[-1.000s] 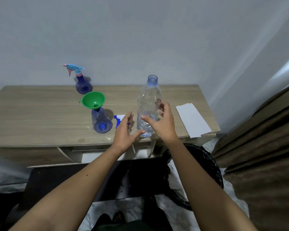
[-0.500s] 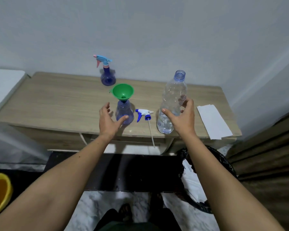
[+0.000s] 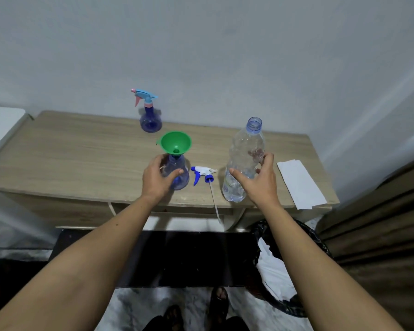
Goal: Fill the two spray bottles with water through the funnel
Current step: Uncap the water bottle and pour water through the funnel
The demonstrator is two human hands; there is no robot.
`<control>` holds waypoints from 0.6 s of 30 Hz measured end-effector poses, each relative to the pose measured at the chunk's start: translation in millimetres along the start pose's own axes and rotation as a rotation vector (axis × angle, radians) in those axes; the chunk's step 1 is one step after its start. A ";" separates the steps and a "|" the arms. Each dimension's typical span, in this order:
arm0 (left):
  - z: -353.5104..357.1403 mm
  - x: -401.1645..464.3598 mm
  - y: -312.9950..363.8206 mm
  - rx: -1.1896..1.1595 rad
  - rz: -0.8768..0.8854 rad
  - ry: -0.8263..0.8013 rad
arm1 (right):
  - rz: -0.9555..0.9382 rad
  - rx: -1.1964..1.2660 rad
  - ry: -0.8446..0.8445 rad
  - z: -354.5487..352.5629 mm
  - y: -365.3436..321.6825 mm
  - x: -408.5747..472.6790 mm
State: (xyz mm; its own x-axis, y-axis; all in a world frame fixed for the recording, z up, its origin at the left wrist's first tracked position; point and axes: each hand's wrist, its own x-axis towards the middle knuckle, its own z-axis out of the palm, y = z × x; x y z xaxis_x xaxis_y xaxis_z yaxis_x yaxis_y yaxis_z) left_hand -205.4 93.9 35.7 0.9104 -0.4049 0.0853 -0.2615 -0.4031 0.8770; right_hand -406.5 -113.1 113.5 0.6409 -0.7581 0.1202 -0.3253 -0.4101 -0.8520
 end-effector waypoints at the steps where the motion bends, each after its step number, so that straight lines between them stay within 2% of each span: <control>1: 0.0 0.8 -0.7 0.006 0.000 -0.004 | -0.006 -0.002 -0.006 -0.3 -2.1 0.3; 12: -4.1 4.3 -3.5 -0.032 0.009 -0.050 | -0.132 -0.065 -0.112 8.2 -13.9 5.5; 18: -5.1 5.9 -5.0 -0.051 0.024 -0.056 | -0.150 0.046 -0.058 9.9 -29.1 10.8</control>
State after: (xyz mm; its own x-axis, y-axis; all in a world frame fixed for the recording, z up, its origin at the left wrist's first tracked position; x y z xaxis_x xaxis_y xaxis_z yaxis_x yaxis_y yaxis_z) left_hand -197.0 97.7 34.3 0.8844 -0.4596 0.0816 -0.2652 -0.3510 0.8980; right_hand -383.2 -104.2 134.6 0.7193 -0.6593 0.2191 -0.1918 -0.4915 -0.8495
